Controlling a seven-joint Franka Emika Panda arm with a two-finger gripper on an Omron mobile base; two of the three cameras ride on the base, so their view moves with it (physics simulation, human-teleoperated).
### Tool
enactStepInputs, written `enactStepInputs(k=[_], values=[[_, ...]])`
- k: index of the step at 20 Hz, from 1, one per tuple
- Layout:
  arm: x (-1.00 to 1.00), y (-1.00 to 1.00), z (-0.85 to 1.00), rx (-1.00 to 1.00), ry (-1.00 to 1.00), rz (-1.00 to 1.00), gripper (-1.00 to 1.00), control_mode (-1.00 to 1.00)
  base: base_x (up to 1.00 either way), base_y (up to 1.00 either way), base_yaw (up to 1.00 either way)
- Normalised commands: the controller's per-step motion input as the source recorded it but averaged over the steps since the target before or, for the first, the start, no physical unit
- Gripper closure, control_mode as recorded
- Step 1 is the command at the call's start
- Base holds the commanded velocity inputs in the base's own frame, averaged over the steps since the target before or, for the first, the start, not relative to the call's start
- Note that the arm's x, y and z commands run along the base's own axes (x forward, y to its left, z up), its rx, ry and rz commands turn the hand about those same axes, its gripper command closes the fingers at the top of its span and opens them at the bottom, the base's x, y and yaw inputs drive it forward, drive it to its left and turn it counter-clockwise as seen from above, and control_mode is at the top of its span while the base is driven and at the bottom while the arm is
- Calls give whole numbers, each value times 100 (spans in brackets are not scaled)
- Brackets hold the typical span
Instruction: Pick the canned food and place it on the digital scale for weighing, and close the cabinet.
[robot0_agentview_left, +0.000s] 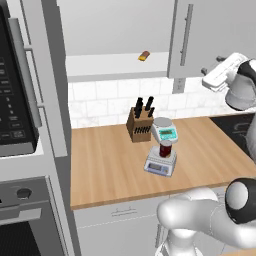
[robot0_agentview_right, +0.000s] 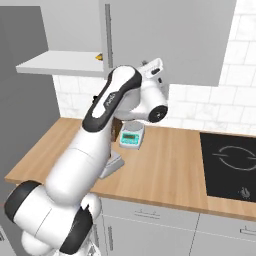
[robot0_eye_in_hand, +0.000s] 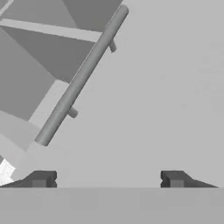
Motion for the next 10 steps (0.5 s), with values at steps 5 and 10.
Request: enactStepInputs(k=[5,10], values=[[-100,14,18,0,-33,0,-100,-100,0,0,0],[-100,51,3,-4,-29,4,-100,-100,0,0,0]])
